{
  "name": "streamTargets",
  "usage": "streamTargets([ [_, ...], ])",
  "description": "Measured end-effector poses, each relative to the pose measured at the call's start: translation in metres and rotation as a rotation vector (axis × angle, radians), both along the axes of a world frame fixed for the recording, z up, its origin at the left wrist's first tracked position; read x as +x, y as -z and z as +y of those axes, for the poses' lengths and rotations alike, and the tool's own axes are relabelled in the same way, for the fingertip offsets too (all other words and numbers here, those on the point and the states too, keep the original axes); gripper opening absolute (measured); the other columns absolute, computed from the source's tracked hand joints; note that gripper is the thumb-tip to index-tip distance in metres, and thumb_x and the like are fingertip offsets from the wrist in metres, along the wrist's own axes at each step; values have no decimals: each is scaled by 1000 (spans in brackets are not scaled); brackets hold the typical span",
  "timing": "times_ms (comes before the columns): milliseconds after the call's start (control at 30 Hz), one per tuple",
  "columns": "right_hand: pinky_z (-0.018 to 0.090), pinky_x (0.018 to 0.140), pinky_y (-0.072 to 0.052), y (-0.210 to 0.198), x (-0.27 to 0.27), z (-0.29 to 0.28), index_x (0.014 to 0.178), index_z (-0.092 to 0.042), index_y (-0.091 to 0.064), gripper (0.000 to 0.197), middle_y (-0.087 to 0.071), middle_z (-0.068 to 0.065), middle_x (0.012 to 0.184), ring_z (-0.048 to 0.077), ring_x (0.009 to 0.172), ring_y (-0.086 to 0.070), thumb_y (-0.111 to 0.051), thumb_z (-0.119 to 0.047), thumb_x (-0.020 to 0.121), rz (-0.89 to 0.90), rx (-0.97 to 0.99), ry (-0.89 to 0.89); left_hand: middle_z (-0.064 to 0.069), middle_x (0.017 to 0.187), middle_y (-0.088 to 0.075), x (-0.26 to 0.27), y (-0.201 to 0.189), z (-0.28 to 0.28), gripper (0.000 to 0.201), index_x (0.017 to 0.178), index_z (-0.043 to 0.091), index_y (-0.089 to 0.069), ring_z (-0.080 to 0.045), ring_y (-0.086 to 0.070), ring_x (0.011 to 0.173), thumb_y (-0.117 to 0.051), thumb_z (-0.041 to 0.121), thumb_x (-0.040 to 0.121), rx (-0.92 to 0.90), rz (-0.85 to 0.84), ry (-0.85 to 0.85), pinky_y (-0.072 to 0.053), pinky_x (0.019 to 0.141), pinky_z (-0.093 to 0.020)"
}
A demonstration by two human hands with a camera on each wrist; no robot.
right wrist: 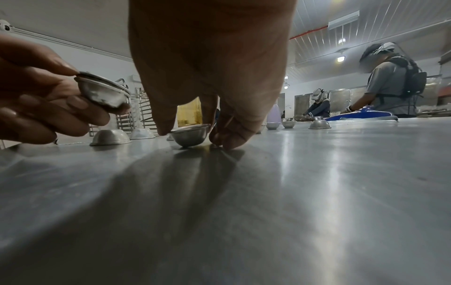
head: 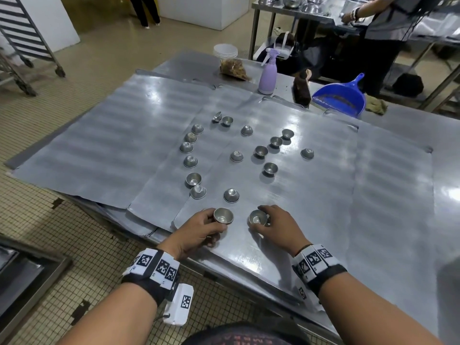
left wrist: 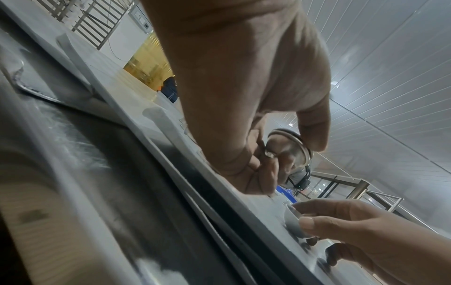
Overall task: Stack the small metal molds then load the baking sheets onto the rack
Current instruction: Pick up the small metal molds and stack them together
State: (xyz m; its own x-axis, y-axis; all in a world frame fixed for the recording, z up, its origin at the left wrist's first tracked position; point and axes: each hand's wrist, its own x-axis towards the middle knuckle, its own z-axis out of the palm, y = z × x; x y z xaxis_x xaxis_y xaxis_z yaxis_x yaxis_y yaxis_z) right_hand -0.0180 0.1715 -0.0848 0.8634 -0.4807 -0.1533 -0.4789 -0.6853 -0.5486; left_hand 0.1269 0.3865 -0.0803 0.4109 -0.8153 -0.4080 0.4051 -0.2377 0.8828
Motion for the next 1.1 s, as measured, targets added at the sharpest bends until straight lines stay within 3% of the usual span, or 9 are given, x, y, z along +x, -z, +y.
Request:
streamTargets([
  [67, 32, 92, -49, 1, 1, 1, 129, -24, -61, 51, -62, -4, 117, 16, 106, -61, -68, -47, 84, 5, -6, 5, 0, 79, -64, 0, -2, 0, 40, 122, 5, -61, -14, -53, 62, -76, 18, 88, 8, -23, 3, -42, 53, -28],
  [233, 31, 92, -49, 1, 1, 2, 129, -24, -61, 51, -62, -5, 116, 16, 105, -61, -69, -46, 84, 6, -6, 18, -10, 82, -66, 1, -1, 0, 30, 121, 3, -59, -18, -53, 59, -71, 9, 94, 32, -52, 3, -41, 52, -28],
  [333, 31, 92, -48, 0, 1, 4, 129, -23, -61, 50, -64, -5, 118, 17, 107, -61, -68, -46, 85, -1, -18, 13, -8, 78, -67, 0, -1, 0, 27, 120, 2, -58, -18, -53, 57, -68, 6, 95, 34, -65, 5, -40, 52, -28],
  [467, 32, 99, -46, -5, -2, 7, 142, -24, -51, 63, -61, -4, 131, 19, 115, -60, -68, -44, 85, 9, -30, 3, -4, 73, -67, -2, -3, 0, 24, 119, 0, -57, -17, -53, 57, -65, 4, 96, 33, -90, 7, -41, 52, -28],
  [567, 31, 92, -47, -10, -1, 9, 141, -23, -51, 60, -57, 0, 129, 23, 110, -60, -67, -43, 87, 61, -111, -60, -2, 74, -67, -2, -3, 2, 22, 117, 4, -59, -16, -54, 58, -66, 6, 96, 38, -108, 11, -42, 53, -28],
  [700, 30, 90, -45, -14, 2, 9, 149, -23, -40, 66, -52, 2, 129, 25, 110, -59, -66, -39, 90, 99, -158, -96, -1, 77, -70, 2, -1, 9, 26, 120, 10, -61, -16, -57, 63, -69, 11, 95, 56, -152, 21, -46, 56, -29],
  [933, 32, 85, -48, -15, 2, 7, 133, -20, -56, 47, -55, 2, 123, 27, 102, -60, -61, -41, 92, 91, -197, -85, 0, 76, -69, 1, -3, 13, 22, 117, 12, -63, -15, -56, 61, -69, 10, 95, 47, -162, -10, -44, 55, -25],
  [1100, 34, 88, -49, -23, 6, 6, 132, -20, -59, 51, -70, 3, 114, 26, 106, -64, -64, -44, 87, 59, -125, 20, -3, 82, -69, 1, -3, 16, 25, 118, 15, -66, -14, -56, 63, -72, 14, 94, 47, -182, -14, -43, 56, -27],
])
